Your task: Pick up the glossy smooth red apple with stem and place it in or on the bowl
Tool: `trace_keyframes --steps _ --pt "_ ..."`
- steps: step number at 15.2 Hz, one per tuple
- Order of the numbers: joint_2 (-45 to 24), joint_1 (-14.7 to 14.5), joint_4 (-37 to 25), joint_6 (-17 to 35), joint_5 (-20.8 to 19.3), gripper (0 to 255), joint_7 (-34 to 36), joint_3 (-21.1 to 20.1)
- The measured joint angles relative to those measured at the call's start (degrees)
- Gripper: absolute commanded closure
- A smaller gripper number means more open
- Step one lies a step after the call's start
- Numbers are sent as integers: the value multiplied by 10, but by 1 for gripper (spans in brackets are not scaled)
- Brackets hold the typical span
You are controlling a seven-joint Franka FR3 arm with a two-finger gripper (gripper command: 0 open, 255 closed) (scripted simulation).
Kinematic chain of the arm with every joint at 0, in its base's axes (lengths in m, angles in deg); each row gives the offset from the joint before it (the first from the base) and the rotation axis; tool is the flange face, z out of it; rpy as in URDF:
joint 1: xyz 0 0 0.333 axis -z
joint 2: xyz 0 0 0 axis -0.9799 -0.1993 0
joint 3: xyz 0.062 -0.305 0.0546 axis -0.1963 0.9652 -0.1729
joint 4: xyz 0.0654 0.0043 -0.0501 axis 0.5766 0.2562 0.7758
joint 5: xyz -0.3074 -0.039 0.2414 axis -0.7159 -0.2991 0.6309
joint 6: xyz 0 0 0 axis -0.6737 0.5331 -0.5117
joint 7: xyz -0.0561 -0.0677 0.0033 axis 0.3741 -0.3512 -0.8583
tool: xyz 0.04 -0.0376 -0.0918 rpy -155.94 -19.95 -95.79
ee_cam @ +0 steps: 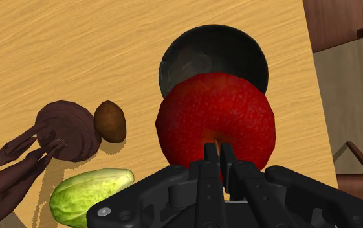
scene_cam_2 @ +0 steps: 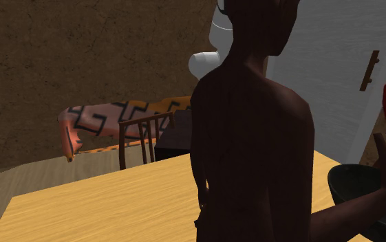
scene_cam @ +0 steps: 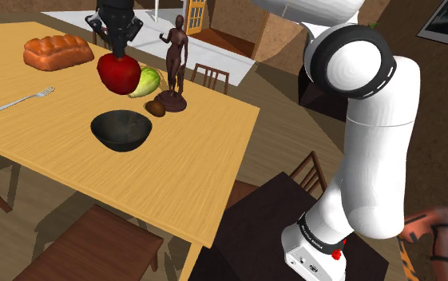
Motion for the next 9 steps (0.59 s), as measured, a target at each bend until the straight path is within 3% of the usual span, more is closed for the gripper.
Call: trace_keyframes --steps 9 --pt "24 9 108 83 2 255 10 -1"
